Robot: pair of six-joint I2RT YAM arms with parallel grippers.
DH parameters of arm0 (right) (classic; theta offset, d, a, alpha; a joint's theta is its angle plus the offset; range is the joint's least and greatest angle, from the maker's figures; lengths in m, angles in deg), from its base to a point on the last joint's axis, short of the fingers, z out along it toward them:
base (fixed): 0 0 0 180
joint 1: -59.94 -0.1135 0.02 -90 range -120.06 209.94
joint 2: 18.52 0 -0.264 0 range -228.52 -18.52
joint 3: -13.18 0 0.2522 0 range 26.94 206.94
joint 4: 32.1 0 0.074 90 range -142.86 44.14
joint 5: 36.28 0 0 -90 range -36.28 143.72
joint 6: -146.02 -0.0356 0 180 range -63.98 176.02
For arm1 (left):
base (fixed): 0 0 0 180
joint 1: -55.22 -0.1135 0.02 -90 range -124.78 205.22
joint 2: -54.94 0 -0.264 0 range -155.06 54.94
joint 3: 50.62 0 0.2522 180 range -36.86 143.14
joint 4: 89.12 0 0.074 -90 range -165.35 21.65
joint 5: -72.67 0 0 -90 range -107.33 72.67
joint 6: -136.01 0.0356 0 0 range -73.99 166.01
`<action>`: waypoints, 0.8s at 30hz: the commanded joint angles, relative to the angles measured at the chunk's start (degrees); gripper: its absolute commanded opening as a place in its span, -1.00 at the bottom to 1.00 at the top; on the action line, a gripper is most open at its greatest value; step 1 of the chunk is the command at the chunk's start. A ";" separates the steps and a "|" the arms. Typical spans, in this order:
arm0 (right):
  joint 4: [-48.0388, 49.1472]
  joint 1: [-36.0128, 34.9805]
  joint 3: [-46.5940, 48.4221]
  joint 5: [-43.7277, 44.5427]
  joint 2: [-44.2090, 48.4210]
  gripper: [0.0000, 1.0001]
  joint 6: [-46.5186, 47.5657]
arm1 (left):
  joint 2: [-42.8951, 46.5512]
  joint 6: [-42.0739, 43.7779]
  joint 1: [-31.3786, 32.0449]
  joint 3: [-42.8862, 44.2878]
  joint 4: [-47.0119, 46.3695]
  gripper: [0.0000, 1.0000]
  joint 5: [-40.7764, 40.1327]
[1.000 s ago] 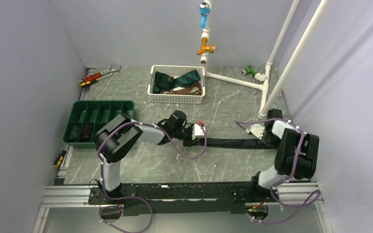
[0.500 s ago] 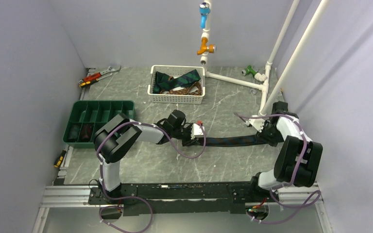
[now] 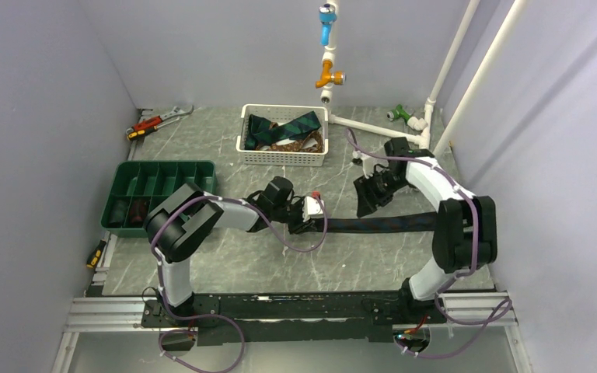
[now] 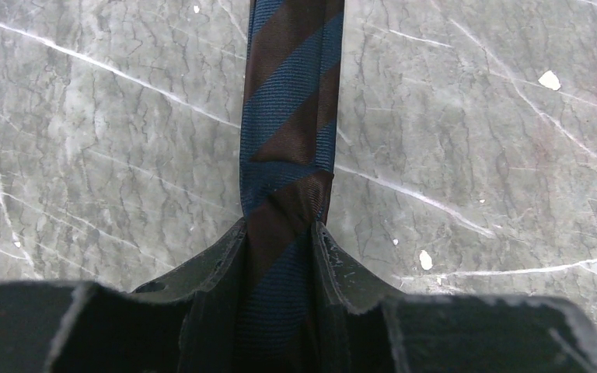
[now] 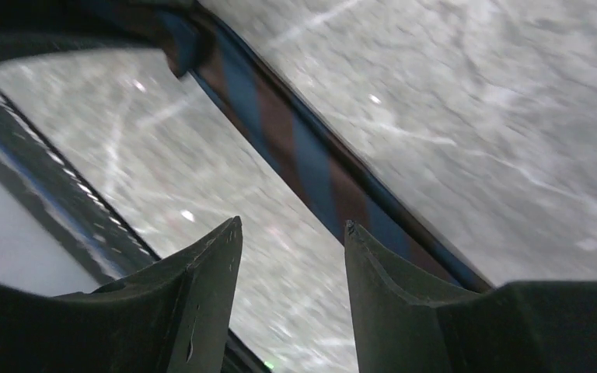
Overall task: Roll the ties
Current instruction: Roll the tie at the center of the board.
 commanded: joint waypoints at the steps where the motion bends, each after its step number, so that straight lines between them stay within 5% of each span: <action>1: 10.06 -2.42 -1.75 -12.26 -3.69 0.05 -22.48 | -0.96 -1.49 -1.19 -2.85 9.96 -0.32 -6.50; 10: 24.84 -9.88 -5.40 -17.78 -8.76 -0.04 -36.70 | -1.78 -3.37 -1.24 -1.74 10.01 -0.30 -5.24; 24: 27.38 -13.36 -2.33 -16.58 -17.55 -0.16 -38.30 | -2.53 -3.14 -1.24 -1.29 10.20 -0.29 -4.30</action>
